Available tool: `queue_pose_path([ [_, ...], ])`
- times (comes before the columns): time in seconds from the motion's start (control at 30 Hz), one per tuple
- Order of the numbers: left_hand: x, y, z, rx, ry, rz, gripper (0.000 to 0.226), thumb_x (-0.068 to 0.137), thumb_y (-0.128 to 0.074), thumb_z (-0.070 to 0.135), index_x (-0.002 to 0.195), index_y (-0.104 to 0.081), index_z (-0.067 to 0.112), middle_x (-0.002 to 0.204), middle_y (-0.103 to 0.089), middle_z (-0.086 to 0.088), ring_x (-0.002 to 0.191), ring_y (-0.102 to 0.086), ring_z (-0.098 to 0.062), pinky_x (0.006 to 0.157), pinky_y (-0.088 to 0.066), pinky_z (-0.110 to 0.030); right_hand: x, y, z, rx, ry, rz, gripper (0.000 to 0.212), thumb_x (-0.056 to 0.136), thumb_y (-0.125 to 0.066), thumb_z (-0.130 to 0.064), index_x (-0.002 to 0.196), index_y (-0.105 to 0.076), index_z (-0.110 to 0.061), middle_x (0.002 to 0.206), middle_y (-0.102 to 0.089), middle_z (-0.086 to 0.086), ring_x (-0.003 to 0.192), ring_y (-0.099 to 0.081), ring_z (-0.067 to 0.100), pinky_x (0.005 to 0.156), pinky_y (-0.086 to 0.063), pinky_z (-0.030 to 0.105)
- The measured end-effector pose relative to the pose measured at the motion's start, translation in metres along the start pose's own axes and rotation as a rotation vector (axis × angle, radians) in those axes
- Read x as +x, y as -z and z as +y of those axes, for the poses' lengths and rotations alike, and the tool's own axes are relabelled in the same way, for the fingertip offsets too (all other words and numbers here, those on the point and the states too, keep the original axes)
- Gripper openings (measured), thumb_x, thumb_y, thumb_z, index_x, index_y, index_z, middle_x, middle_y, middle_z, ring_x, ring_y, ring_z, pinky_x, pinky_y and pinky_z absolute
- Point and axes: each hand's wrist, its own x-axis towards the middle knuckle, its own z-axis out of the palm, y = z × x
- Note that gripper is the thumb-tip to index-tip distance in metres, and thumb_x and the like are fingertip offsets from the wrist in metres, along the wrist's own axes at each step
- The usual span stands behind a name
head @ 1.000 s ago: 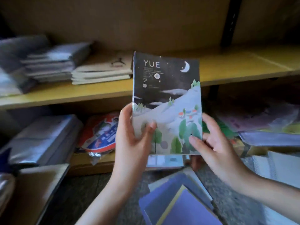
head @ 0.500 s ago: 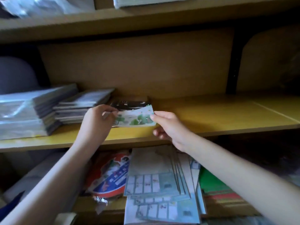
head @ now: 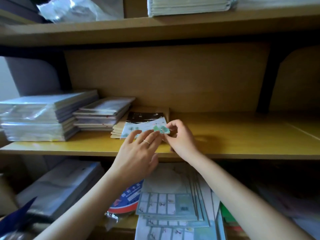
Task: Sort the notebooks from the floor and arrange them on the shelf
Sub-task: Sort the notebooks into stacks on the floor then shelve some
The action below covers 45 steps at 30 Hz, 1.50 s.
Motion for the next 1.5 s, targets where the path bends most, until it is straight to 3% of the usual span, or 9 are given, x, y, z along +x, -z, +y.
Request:
queue_pose_path([
  [0.17, -0.008, -0.008, -0.003, -0.021, 0.073, -0.165, 0.065, 0.094, -0.02, 0.056, 0.143, -0.039, 0.017, 0.148, -0.039, -0.002, 0.136, -0.038, -0.02, 0.11, -0.03, -0.044, -0.003, 0.004, -0.005, -0.02, 0.003, 0.049, 0.013, 0.087, -0.065, -0.021, 0.091, -0.053, -0.02, 0.093, -0.06, -0.003, 0.049, -0.055, 0.008, 0.037, -0.038, 0.007],
  [0.3, 0.002, -0.007, -0.006, -0.162, 0.132, -0.26, 0.086, 0.081, 0.007, 0.072, 0.151, -0.011, 0.025, 0.156, -0.007, 0.007, 0.146, -0.005, -0.014, 0.119, -0.004, -0.038, -0.008, 0.007, -0.005, -0.001, 0.05, 0.03, 0.006, 0.09, -0.06, -0.015, 0.092, -0.056, -0.02, 0.096, -0.06, -0.004, 0.055, -0.058, 0.008, 0.039, -0.039, 0.007],
  [0.57, 0.038, -0.023, -0.028, -0.329, 0.218, -0.287, 0.086, 0.071, 0.001, 0.081, 0.144, -0.025, 0.043, 0.154, -0.028, 0.003, 0.142, -0.021, -0.026, 0.115, -0.012, -0.051, -0.004, 0.012, -0.004, 0.055, -0.07, -0.056, 0.003, 0.092, -0.058, -0.02, 0.092, -0.061, -0.02, 0.076, -0.058, -0.003, 0.054, -0.055, 0.01, 0.045, -0.046, 0.017],
  [0.77, 0.043, -0.036, -0.021, -0.242, 0.4, -0.316, 0.065, 0.087, -0.009, 0.072, 0.145, -0.023, 0.044, 0.158, -0.01, -0.005, 0.145, 0.005, -0.026, 0.114, 0.006, -0.052, -0.005, 0.014, -0.006, 0.1, -0.099, -0.097, 0.005, 0.092, -0.057, -0.02, 0.091, -0.061, -0.017, 0.073, -0.059, 0.001, 0.054, -0.053, 0.011, 0.048, -0.048, 0.021],
  [0.93, 0.038, -0.036, -0.016, -0.151, 0.435, -0.249, 0.075, 0.08, -0.005, 0.075, 0.145, -0.025, 0.041, 0.143, -0.029, -0.005, 0.134, -0.02, -0.024, 0.109, -0.012, -0.046, -0.006, 0.014, -0.006, 0.09, -0.096, -0.098, 0.008, 0.092, -0.055, -0.018, 0.088, -0.061, -0.018, 0.074, -0.061, 0.003, 0.053, -0.052, 0.011, 0.048, -0.046, 0.021],
  [1.1, 0.038, -0.041, -0.016, -0.172, 0.443, -0.267, 0.068, 0.086, -0.013, 0.074, 0.145, -0.023, 0.04, 0.147, -0.028, -0.006, 0.137, -0.02, -0.026, 0.113, -0.01, -0.048, -0.007, 0.012, -0.006, 0.093, -0.088, -0.085, 0.01, 0.092, -0.054, -0.017, 0.086, -0.061, -0.019, 0.076, -0.063, 0.003, 0.054, -0.052, 0.011, 0.049, -0.047, 0.023],
  [1.23, 0.03, -0.038, -0.008, -0.184, 0.481, 0.008, 0.067, 0.086, -0.018, 0.065, 0.132, -0.046, 0.024, 0.134, -0.045, -0.009, 0.127, -0.037, -0.027, 0.106, -0.025, -0.044, -0.013, 0.01, -0.004, 0.086, 0.01, -0.007, 0.008, 0.092, -0.054, -0.015, 0.089, -0.061, -0.019, 0.074, -0.058, -0.002, 0.056, -0.053, 0.009, 0.045, -0.045, 0.018],
  [1.37, -0.006, -0.058, 0.024, -0.141, 0.194, 0.438, 0.042, 0.086, -0.043, 0.039, 0.12, -0.047, 0.014, 0.125, -0.042, -0.011, 0.117, -0.04, -0.028, 0.103, -0.025, -0.046, -0.037, 0.011, 0.002, 0.077, 0.296, 0.106, 0.011, 0.09, -0.054, -0.007, 0.087, -0.061, -0.016, 0.075, -0.058, -0.007, 0.065, -0.055, 0.009, 0.054, -0.048, 0.021],
  [1.5, -0.068, -0.098, 0.054, -0.151, -0.262, 0.375, 0.035, 0.089, -0.043, 0.038, 0.117, -0.045, 0.016, 0.125, -0.041, -0.01, 0.12, -0.041, -0.026, 0.103, -0.025, -0.048, -0.089, 0.026, 0.036, -0.072, 0.553, 0.062, 0.008, 0.089, -0.05, -0.015, 0.09, -0.058, -0.014, 0.08, -0.055, -0.008, 0.067, -0.054, 0.008, 0.057, -0.046, 0.022],
])
